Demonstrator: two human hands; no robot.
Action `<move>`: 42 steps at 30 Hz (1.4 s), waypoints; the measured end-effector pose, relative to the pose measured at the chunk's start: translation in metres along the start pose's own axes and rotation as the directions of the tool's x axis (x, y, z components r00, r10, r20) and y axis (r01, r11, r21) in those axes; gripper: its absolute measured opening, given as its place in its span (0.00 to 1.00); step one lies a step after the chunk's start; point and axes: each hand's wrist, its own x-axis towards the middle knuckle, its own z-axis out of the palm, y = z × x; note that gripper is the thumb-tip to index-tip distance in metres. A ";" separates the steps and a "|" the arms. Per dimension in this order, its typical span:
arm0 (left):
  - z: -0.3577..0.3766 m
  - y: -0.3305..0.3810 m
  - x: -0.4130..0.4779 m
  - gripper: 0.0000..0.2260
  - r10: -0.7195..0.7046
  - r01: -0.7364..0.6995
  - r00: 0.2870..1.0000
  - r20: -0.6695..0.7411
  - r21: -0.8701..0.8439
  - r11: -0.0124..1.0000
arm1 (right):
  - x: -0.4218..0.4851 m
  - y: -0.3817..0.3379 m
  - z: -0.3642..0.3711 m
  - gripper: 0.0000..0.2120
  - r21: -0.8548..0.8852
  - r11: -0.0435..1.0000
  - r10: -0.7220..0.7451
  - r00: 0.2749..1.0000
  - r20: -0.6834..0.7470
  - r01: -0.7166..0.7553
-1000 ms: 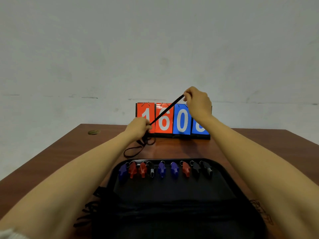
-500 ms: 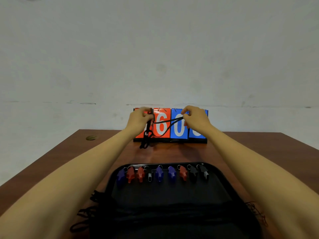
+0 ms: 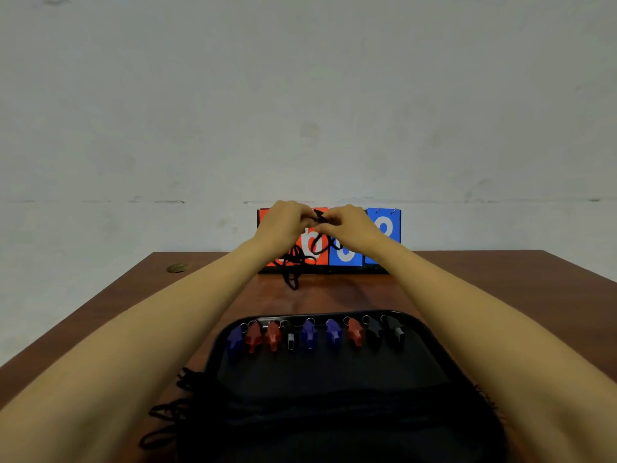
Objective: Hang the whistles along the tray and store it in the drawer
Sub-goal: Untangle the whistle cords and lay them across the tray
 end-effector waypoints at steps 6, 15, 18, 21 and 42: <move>-0.002 -0.023 0.001 0.09 -0.093 0.076 0.992 0.085 0.188 0.979 | 0.016 0.006 -0.003 0.11 -0.023 0.998 0.051 0.993 -0.106 -0.054; 0.032 -0.077 -0.018 0.09 -0.309 0.242 0.928 0.206 0.296 0.924 | 0.032 0.036 -0.003 0.13 0.066 0.980 0.200 0.932 -0.301 -0.189; 0.038 -0.095 -0.023 0.09 -0.355 0.277 0.900 0.251 0.297 0.914 | 0.035 0.047 -0.001 0.11 0.061 0.977 0.212 0.934 -0.287 -0.203; 0.043 -0.103 -0.026 0.10 -0.389 0.302 0.871 0.301 0.298 0.906 | 0.036 0.051 0.000 0.11 0.085 0.976 0.218 0.926 -0.308 -0.201; 0.067 -0.062 -0.017 0.22 -0.115 0.262 0.898 0.426 -0.306 0.915 | 0.026 0.025 -0.005 0.09 0.257 0.966 0.037 0.995 -0.091 -0.012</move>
